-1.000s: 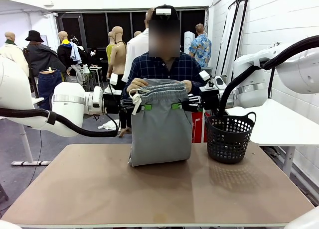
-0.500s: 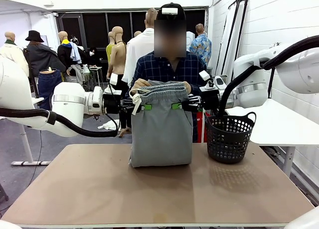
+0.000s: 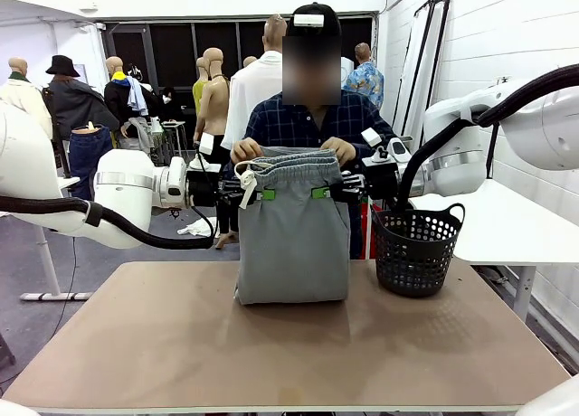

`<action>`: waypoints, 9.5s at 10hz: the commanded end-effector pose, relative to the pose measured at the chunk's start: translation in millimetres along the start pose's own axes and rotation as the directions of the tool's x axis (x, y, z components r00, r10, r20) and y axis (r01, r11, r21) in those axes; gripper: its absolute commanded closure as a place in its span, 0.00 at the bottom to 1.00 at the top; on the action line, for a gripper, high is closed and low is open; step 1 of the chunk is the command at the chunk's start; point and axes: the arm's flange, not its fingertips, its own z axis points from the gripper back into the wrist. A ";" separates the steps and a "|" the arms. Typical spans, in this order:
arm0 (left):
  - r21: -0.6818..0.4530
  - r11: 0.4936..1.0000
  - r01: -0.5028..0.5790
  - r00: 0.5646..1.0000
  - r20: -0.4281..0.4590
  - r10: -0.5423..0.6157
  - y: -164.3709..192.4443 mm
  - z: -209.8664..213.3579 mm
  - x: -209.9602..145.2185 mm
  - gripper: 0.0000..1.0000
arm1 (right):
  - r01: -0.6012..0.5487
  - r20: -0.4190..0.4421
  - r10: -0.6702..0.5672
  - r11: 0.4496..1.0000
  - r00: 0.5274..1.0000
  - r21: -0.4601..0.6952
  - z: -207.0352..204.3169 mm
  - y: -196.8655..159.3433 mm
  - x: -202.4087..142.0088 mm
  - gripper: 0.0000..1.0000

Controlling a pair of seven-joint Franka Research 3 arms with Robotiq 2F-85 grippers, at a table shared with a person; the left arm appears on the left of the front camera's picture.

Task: Fold the training pants.
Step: Release the ends of the Training pants and then grab the overlapped ends.

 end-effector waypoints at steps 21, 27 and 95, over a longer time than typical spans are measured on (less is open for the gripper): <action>0.017 1.000 0.016 1.000 0.026 -0.016 -3.4 1.9 0.3 1.00 | -0.002 0.004 0.002 1.000 1.000 0.006 -0.7 0.8 2.0 1.00; 0.017 1.000 0.016 1.000 0.026 -0.016 -3.4 1.9 0.3 1.00 | -0.002 0.004 0.002 1.000 1.000 0.006 -0.7 0.8 2.0 1.00; 0.193 0.980 0.042 0.999 0.023 -0.048 -20.8 57.1 -2.7 0.00 | 0.134 0.105 -0.129 0.990 0.986 -0.035 36.7 11.7 -3.9 0.00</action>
